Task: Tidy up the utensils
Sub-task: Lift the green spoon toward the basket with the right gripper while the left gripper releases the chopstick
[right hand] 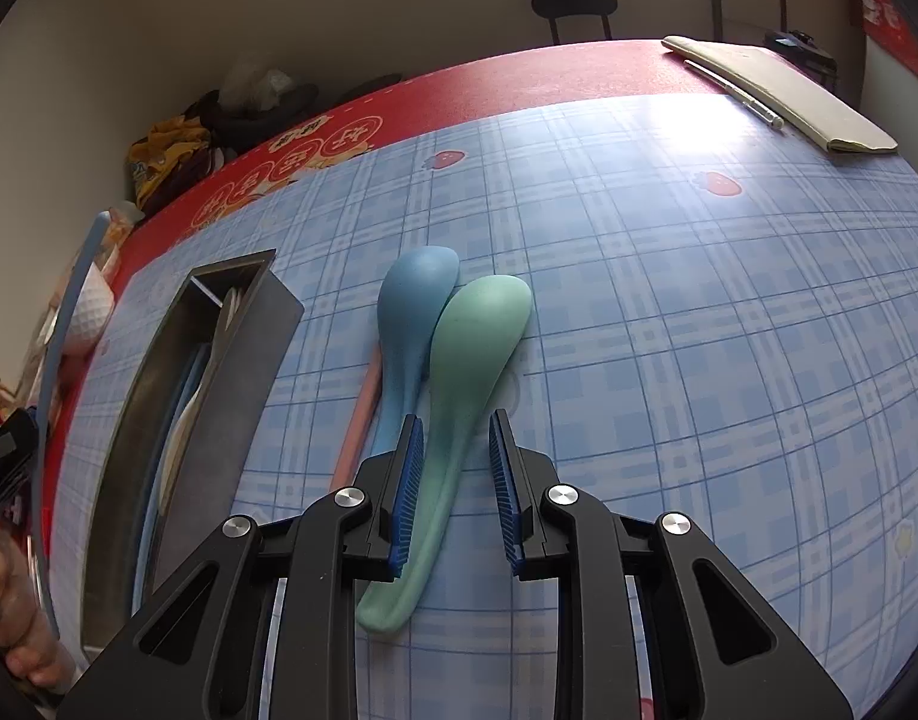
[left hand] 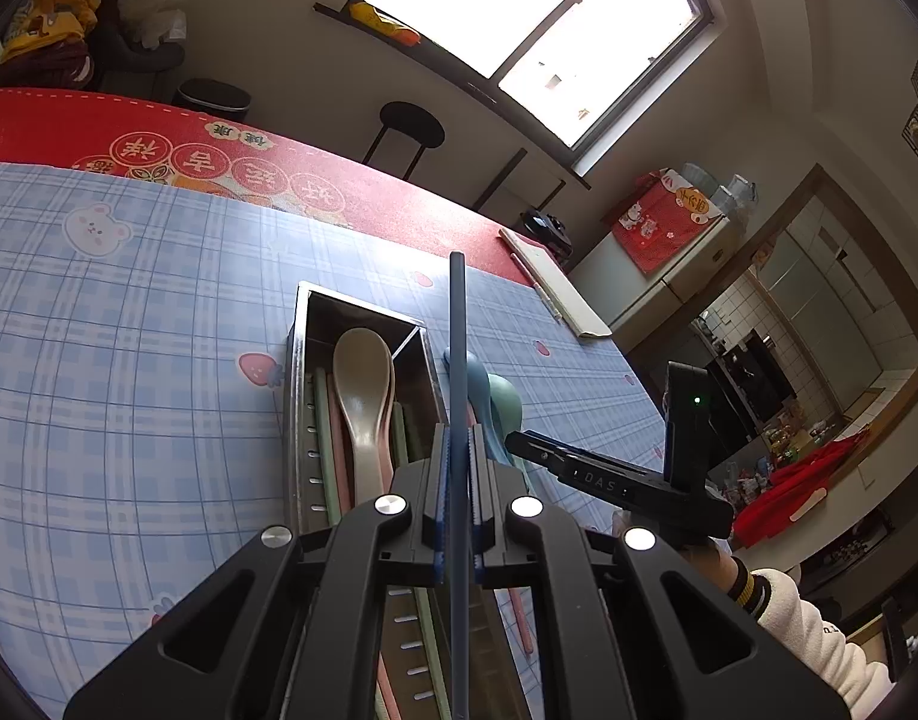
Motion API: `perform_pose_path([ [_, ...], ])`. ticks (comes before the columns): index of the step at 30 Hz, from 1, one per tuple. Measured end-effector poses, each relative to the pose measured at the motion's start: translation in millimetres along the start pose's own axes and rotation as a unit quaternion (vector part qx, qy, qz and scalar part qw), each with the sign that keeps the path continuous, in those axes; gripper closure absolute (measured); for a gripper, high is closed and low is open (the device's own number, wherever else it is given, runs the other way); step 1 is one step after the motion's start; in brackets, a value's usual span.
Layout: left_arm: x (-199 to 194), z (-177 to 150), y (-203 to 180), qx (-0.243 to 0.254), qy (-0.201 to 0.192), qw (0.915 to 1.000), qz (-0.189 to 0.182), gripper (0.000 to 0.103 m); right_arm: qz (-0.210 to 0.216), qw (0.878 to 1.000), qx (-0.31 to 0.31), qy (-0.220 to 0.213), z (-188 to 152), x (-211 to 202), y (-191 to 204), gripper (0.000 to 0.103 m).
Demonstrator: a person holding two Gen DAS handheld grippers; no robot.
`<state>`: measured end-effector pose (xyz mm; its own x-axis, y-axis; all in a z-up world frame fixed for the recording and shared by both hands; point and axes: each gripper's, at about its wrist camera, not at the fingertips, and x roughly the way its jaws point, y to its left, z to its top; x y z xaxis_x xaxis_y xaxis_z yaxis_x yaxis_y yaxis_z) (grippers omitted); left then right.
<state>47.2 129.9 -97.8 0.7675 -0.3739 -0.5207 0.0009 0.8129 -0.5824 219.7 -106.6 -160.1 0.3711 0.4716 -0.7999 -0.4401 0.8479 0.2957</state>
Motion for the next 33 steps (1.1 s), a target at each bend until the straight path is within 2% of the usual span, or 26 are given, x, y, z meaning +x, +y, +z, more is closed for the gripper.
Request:
perform_pose_path([
  [8, 0.3, 0.2, -1.8, -0.001, 0.001, 1.0000, 0.002, 0.097, -0.079, 0.994, -0.075, -0.005, -3.1, 5.3, 26.9, 0.081],
  [10, 0.3, 0.2, -1.8, -0.001, 0.001, 1.0000, 0.002, 0.097, -0.089, 0.992, -0.086, -0.006, -4.5, 5.0, 32.1, 0.087],
  [16, 1.5, 0.4, -0.5, -0.006, 0.002, 1.0000, 0.004, 0.097, -0.146, 0.979, -0.138, -0.025, -15.3, -2.9, 43.9, 0.088],
  [19, 1.2, 0.2, -0.2, -0.004, 0.002, 1.0000, 0.003, 0.097, -0.194, 0.968, -0.158, -0.019, -18.7, -0.6, 45.4, 0.088],
  [22, 1.1, 0.3, -1.0, -0.003, 0.001, 1.0000, 0.003, 0.097, -0.246, 0.949, -0.195, -0.019, -21.9, 4.2, 52.3, 0.087],
  [25, 2.4, -0.3, 0.8, -0.006, 0.003, 1.0000, 0.004, 0.097, -0.252, 0.947, -0.198, -0.020, -22.8, 4.7, 52.9, 0.087],
  [27, 2.6, -0.5, 0.8, -0.005, 0.003, 1.0000, 0.004, 0.097, -0.222, 0.959, -0.176, -0.025, -20.9, -0.1, 48.3, 0.087],
  [31, 1.3, -0.3, 1.4, -0.004, 0.000, 1.0000, 0.005, 0.097, -0.206, 0.963, -0.160, -0.071, -16.2, -21.7, 47.9, 0.087],
  [33, 2.7, 0.0, 2.4, -0.006, 0.002, 1.0000, 0.005, 0.097, -0.184, 0.968, -0.150, -0.086, -16.3, -34.2, 47.7, 0.087],
])
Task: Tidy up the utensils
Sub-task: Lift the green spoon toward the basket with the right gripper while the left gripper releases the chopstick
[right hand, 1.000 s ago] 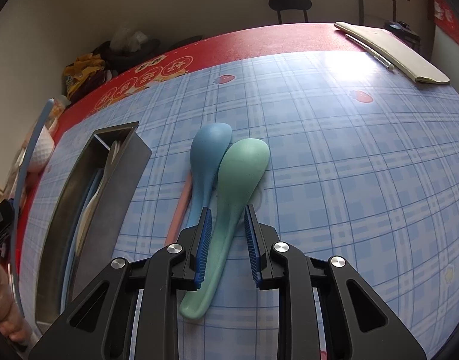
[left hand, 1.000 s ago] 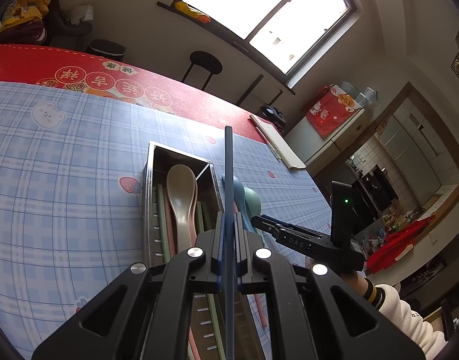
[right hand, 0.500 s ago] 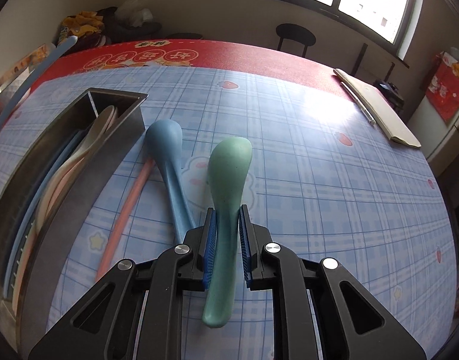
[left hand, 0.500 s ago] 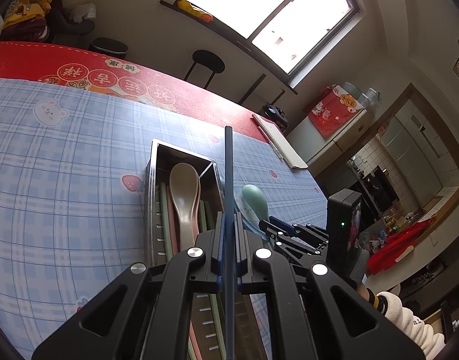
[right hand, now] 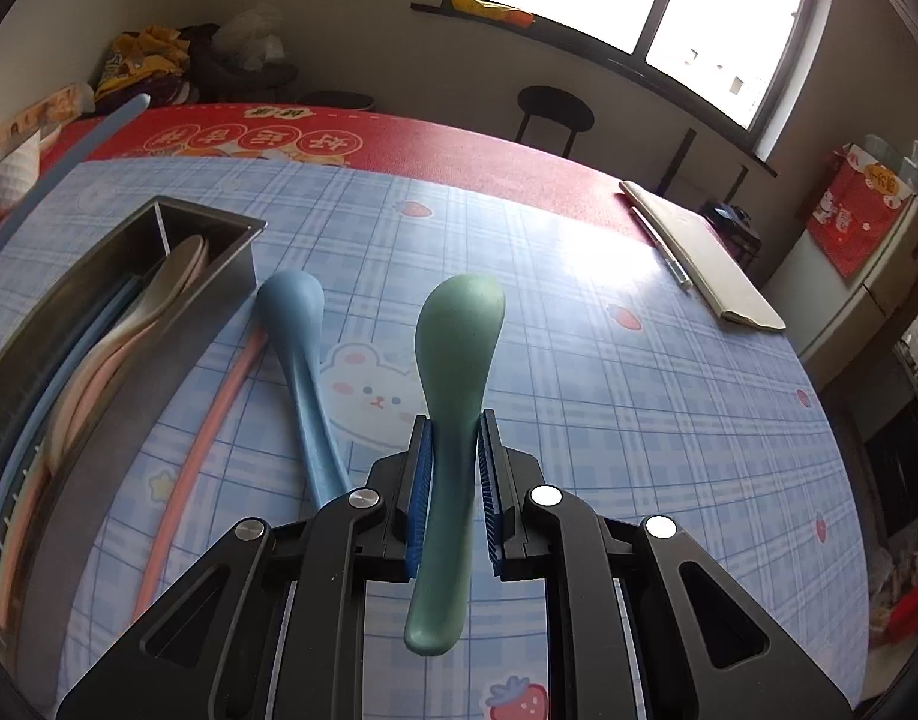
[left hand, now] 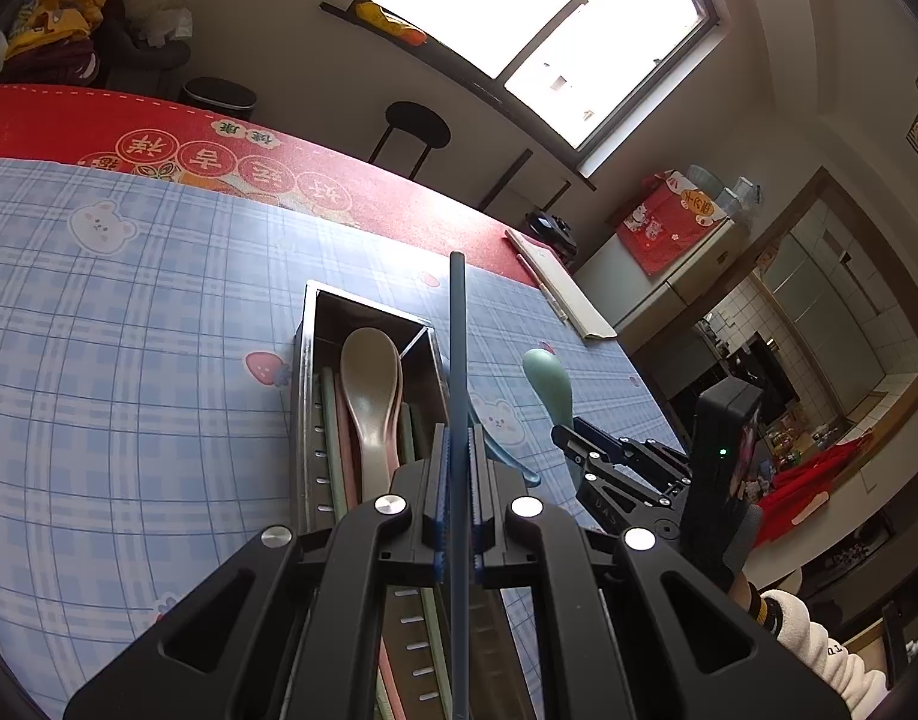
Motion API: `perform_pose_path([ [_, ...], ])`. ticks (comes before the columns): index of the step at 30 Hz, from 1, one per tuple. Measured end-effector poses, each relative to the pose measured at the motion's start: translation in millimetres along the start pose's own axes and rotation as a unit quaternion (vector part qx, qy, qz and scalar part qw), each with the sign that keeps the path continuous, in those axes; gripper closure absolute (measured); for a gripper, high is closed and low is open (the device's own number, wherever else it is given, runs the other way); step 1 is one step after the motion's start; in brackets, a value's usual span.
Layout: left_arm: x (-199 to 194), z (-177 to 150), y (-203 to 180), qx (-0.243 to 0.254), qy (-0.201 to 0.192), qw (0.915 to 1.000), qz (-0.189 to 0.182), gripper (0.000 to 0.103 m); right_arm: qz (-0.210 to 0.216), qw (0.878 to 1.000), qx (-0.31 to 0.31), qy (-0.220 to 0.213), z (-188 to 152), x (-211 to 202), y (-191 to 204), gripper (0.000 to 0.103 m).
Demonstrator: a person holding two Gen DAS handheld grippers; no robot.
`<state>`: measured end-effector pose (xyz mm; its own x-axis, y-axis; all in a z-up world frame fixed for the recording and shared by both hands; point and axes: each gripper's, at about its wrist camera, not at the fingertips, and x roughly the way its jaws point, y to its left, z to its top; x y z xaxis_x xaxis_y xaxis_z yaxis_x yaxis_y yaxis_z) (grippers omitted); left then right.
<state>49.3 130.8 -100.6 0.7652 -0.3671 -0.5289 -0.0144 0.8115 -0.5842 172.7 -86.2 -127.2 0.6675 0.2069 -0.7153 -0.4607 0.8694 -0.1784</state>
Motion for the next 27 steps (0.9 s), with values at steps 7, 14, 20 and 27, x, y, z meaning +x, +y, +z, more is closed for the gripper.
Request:
perform_pose_path([
  [7, 2.9, -0.1, 1.1, -0.001, 0.003, 1.0000, 0.003, 0.097, 0.040, 0.998, 0.033, -0.022, -5.6, -22.7, -0.6, 0.087],
  [14, 8.0, -1.9, 4.1, -0.001, 0.009, 0.9995, 0.030, 0.097, 0.078, 0.994, 0.069, -0.039, -8.7, -41.6, 0.7, 0.087],
  [20, 13.6, -6.1, 0.1, 0.009, 0.014, 0.9981, 0.059, 0.097, 0.101, 0.990, 0.084, -0.048, -9.6, -49.5, 3.7, 0.087],
  [27, 19.9, -16.8, 12.2, -0.021, 0.029, 0.9943, 0.100, 0.097, 0.122, 0.987, 0.097, -0.050, -12.1, -49.5, 4.5, 0.087],
])
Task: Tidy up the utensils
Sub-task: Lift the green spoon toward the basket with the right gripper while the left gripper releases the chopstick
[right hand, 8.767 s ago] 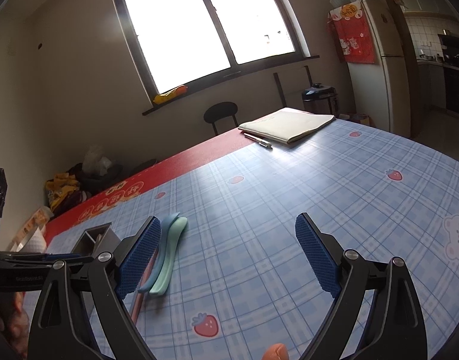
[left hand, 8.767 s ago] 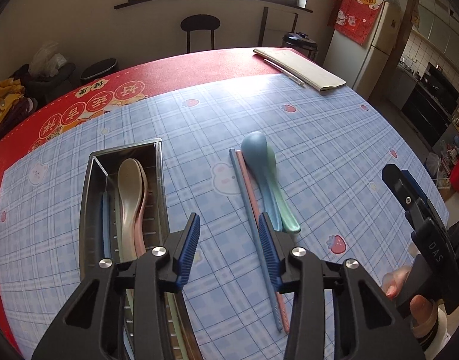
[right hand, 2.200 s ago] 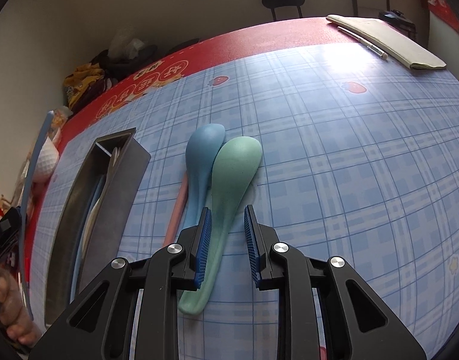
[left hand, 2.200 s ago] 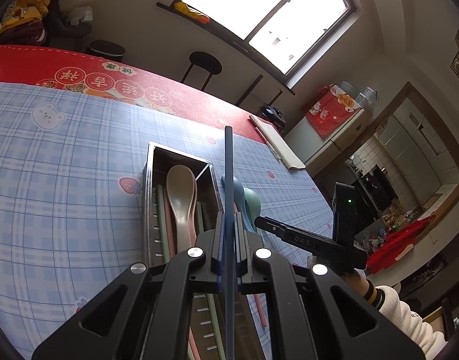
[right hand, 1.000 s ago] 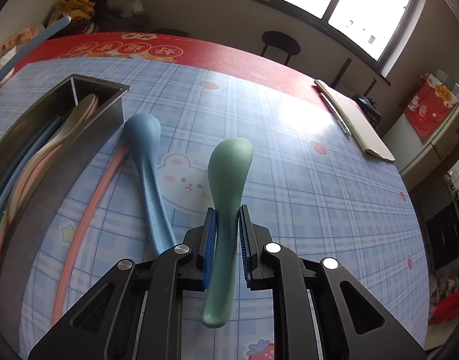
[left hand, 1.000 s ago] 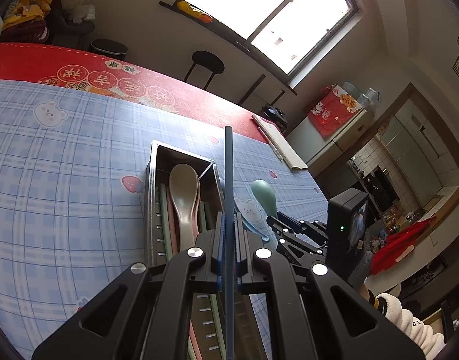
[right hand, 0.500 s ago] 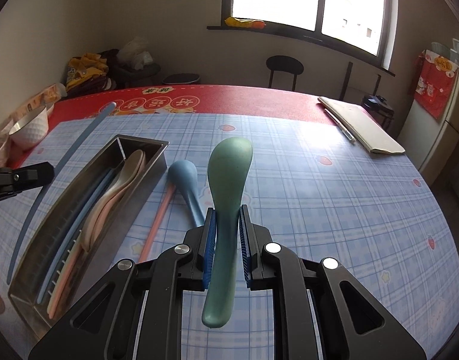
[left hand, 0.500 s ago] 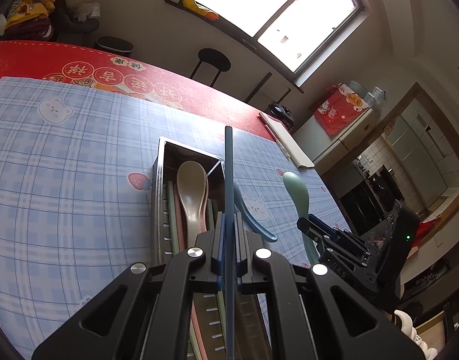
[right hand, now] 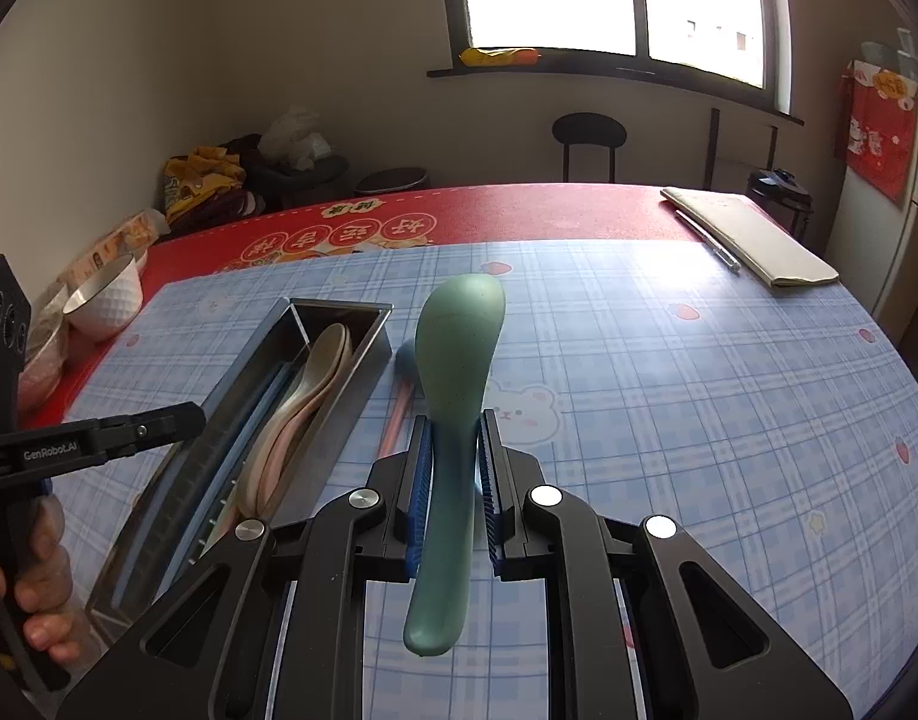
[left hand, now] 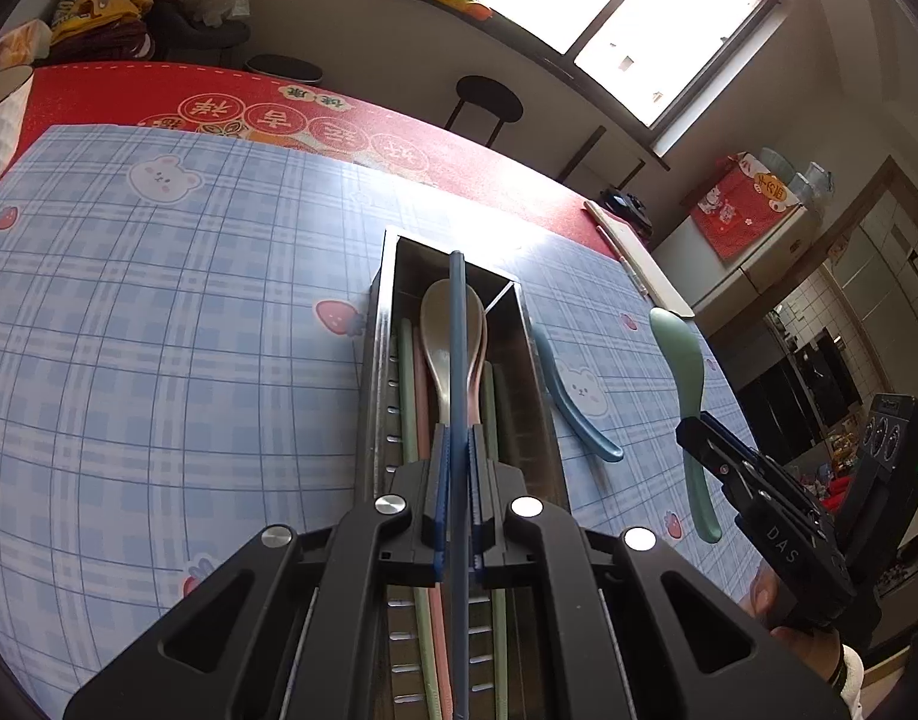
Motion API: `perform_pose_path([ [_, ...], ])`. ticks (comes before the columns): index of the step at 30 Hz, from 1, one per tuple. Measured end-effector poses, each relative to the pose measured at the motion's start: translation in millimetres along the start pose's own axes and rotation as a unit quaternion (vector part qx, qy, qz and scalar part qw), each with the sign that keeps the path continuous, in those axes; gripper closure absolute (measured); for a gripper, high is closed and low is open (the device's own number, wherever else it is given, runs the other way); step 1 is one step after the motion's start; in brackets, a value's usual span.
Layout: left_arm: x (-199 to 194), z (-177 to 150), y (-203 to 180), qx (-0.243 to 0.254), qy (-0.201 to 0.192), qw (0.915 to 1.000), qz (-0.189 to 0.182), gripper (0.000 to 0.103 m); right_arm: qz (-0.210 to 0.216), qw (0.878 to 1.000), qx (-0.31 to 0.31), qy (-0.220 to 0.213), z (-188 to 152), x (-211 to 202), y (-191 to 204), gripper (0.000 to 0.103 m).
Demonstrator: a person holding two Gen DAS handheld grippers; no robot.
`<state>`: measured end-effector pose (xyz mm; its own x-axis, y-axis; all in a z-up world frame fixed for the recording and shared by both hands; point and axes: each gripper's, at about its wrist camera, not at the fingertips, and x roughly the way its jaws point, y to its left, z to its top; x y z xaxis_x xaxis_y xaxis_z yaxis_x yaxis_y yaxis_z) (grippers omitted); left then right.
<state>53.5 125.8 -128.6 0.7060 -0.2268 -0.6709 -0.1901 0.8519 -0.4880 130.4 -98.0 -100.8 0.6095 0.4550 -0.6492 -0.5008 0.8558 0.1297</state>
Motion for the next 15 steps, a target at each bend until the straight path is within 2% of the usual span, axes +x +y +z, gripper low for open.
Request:
perform_pose_path([
  [9, 6.1, -3.4, 2.4, -0.010, 0.015, 0.9987, 0.048, 0.097, 0.029, 0.999, 0.020, 0.003, -3.3, -0.3, -3.8, 0.087],
  [15, 5.6, -4.5, -2.1, -0.001, 0.018, 0.9985, 0.052, 0.095, 0.037, 0.999, 0.031, 0.009, -7.0, 0.0, -6.6, 0.087],
])
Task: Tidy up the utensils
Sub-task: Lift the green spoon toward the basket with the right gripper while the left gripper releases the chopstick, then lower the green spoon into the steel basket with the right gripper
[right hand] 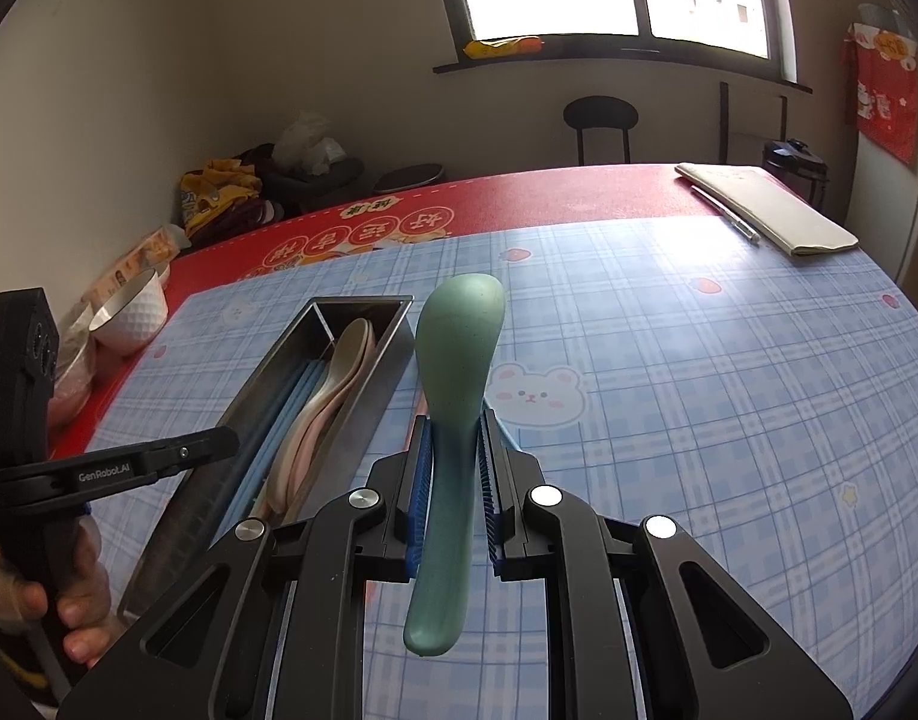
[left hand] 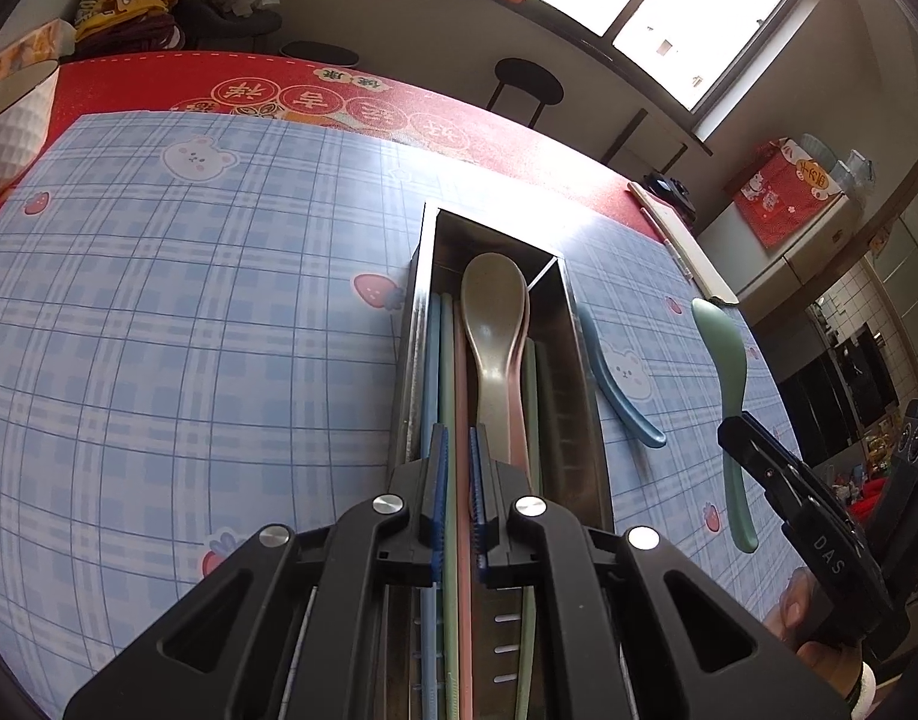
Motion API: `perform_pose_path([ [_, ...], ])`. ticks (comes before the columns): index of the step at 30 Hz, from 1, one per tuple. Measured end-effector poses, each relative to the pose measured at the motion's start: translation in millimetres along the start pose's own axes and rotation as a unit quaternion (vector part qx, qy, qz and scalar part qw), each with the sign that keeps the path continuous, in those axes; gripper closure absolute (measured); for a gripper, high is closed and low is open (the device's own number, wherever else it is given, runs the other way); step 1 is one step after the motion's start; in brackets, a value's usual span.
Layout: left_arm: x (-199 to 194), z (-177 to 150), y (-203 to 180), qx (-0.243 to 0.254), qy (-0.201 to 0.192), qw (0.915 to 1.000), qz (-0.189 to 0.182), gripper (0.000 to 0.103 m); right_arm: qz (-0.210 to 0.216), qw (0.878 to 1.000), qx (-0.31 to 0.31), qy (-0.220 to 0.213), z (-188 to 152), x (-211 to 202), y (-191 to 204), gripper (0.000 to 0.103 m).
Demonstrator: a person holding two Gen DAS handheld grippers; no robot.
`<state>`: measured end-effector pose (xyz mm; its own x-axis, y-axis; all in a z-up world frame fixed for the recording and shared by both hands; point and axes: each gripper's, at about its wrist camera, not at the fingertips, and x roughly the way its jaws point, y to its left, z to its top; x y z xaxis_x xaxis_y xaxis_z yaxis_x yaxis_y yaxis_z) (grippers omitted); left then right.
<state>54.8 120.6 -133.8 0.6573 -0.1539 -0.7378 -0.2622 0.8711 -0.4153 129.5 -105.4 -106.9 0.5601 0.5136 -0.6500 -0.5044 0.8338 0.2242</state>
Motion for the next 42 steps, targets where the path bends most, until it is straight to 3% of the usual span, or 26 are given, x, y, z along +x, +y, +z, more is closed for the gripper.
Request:
perform_pose_path([
  [3, -5.7, 2.5, -5.8, 0.022, -0.004, 0.9997, -0.006, 0.095, 0.003, 1.000, 0.006, 0.004, -0.9, 0.2, 0.7, 0.087],
  [11, -32.1, 14.4, -16.1, 0.132, -0.055, 0.9896, 0.014, 0.073, -0.001, 1.000, 0.009, 0.014, -1.0, 3.1, 10.1, 0.087],
  [14, -36.4, 13.2, -15.1, 0.175, -0.073, 0.9812, 0.035, 0.056, -0.003, 1.000, 0.021, 0.017, -1.1, 5.0, 10.9, 0.087],
  [16, -37.7, 10.1, -15.6, 0.207, -0.085, 0.9735, 0.045, 0.029, -0.008, 0.999, 0.028, 0.018, -0.8, 6.3, 12.2, 0.087],
  [18, -39.4, 8.2, -13.5, 0.226, -0.094, 0.9684, 0.045, 0.012, -0.008, 0.999, 0.038, 0.021, -0.6, 8.5, 14.2, 0.087],
  [23, -41.1, 13.8, 6.6, 0.197, -0.097, 0.9753, 0.021, 0.009, -0.002, 0.998, 0.055, 0.036, 3.4, 18.3, 28.0, 0.087],
  [30, -48.7, 22.2, 34.8, 0.136, -0.116, 0.9836, 0.027, 0.006, 0.004, 0.997, 0.050, 0.054, 15.4, 32.7, 54.8, 0.087],
  [42, -60.1, 32.2, 57.5, 0.083, -0.133, 0.9861, 0.054, 0.006, -0.013, 0.994, 0.042, 0.102, 26.4, 80.1, 92.4, 0.087],
])
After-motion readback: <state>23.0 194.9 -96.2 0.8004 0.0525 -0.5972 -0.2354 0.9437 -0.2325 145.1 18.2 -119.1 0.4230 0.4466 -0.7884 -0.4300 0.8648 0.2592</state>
